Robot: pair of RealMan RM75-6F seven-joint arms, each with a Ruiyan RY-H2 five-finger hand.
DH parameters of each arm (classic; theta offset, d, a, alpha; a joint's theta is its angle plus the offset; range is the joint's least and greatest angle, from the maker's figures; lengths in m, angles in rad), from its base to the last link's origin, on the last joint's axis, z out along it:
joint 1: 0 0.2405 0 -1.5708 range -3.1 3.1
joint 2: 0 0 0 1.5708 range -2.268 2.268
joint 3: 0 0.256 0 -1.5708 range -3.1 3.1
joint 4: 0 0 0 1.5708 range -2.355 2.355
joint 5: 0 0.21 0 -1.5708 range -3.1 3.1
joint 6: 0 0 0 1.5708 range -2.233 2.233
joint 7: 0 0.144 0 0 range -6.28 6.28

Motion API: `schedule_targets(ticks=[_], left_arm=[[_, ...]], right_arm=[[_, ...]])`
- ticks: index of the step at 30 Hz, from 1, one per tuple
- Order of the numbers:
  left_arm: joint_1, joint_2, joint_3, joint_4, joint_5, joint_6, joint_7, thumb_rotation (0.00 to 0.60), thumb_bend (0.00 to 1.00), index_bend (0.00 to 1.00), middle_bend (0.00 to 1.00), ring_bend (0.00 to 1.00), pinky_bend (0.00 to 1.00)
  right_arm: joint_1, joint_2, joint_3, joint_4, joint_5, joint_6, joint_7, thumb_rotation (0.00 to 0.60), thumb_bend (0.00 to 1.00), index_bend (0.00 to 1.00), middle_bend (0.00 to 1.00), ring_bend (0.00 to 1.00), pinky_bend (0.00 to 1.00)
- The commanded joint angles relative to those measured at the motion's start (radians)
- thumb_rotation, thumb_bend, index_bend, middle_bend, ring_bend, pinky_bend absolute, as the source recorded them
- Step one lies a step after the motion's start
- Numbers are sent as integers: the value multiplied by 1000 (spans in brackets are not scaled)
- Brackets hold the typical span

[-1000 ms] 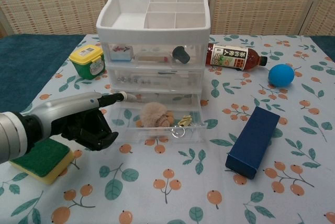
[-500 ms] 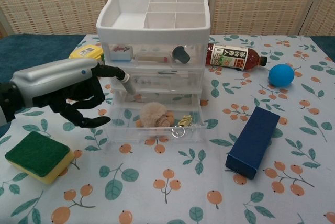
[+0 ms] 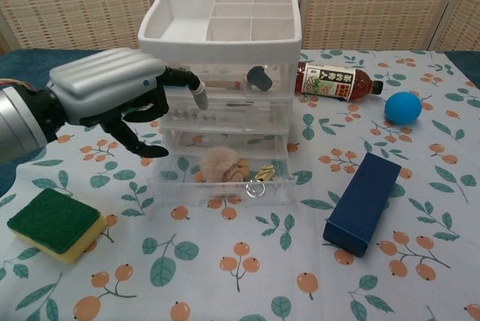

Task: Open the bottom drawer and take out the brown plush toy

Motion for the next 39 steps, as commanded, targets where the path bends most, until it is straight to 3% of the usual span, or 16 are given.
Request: schedule_targets(ticks=[1, 18, 39], left_arm=[[-35, -42, -5, 69, 37, -15, 44, 600, 162, 314, 939, 1000, 1000], [-146, -172, 47, 341, 188, -34, 61, 600, 163, 295, 942, 1000, 1000], [-206, -210, 47, 435, 124, -162, 140, 600, 163, 275, 942, 1000, 1000]], right_arm=[[-1, 0, -1, 0, 0, 1, 0, 600, 256, 13, 134, 72, 150], [-9, -2, -2, 0, 10, -3, -2, 600, 256, 13, 134, 72, 151], [-3, -5, 4, 2, 23, -23, -6, 600, 256, 13, 134, 72, 150]])
